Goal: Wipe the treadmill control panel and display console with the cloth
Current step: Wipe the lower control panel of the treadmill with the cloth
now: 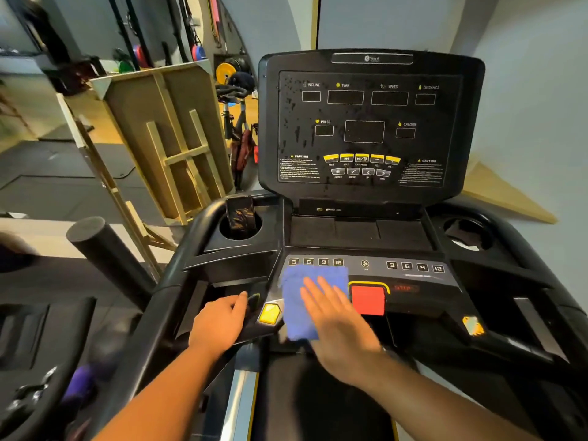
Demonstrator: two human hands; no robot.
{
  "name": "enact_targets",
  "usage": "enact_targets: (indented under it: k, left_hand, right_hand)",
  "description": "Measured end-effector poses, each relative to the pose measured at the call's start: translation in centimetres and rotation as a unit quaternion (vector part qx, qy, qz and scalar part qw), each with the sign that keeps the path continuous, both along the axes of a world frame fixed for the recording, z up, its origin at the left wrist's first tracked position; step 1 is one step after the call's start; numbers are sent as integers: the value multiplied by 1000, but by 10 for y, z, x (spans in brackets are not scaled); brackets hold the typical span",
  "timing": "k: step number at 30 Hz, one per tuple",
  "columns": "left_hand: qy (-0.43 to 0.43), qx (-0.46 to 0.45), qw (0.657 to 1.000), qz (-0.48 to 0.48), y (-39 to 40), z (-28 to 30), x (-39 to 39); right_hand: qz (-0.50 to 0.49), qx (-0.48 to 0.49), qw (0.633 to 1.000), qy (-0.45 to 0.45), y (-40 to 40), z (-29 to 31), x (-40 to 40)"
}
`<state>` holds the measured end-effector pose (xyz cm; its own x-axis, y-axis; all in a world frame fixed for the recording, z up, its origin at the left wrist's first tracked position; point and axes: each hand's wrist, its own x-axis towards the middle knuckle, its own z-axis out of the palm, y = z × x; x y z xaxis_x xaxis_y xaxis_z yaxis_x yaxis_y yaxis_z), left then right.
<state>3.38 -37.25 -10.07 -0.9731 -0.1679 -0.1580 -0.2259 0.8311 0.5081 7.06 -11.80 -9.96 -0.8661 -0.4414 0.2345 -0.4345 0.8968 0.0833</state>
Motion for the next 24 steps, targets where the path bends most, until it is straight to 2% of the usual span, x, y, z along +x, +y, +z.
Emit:
enact_targets:
  k: [3,5,7,9,12,14,16,20,22,24]
  left_hand:
    - [4,-4,1000,-7,1,2,0]
    - [4,-6,1000,-5,2,3,1]
    - [6,-3,1000,-2,0,0,0]
    - [2,17,1000,2,-1,-2,-1]
    - [6,9,1000,3,1,-1,-1]
    - [14,-6,1000,2,2,-1,-1]
    - [16,-8,1000,-3,1,0,0]
    - [8,-7,1000,-8,1,1,-1]
    - [4,-8,1000,-7,1,0,-1]
    - [4,-5,1000,-7,0,0,-1]
  right_hand:
    - [-129,-27,991,-9,-13,4,-26]
    - [-161,-60,984,-37,-42,16,-38]
    - [-110,-46,992,-36,-67,19,-32]
    - [-10,-32,999,-11,-74,11,-12]
    - [83,-19,996,5,-45,1,8]
    - [63,1,998,-4,-20,0,10]
    - [-3,6,1000,6,-5,-2,5]
    - [-122,-74,989,-31,-40,11,-26]
    - [-122,-59,990,-48,-61,17,-33]
    - [-58,-52,996,-39,-59,12,-23]
